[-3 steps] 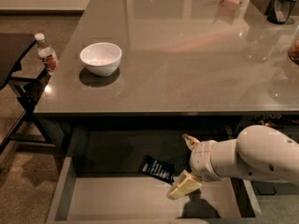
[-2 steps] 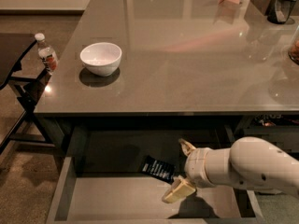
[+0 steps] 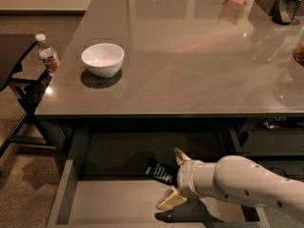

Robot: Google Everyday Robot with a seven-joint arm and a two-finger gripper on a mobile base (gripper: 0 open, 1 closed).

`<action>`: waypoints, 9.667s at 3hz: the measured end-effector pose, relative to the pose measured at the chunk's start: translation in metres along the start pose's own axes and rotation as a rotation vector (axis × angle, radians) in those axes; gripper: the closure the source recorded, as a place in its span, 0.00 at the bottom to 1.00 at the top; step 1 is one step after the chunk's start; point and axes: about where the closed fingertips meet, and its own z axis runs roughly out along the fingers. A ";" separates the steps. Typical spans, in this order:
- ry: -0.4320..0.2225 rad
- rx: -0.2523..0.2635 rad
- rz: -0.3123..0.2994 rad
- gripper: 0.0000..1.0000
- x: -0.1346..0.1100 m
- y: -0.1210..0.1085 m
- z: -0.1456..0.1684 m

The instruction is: Pick rxbar blueberry from top drawer and place on counter

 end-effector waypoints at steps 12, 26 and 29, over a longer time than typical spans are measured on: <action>-0.028 0.009 0.027 0.00 -0.007 -0.015 0.024; -0.086 0.003 -0.055 1.00 -0.066 -0.039 -0.096; -0.051 0.099 -0.154 1.00 -0.152 -0.105 -0.208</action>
Offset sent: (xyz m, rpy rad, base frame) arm 0.0390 0.0189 -0.0123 0.0644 0.0083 -0.0296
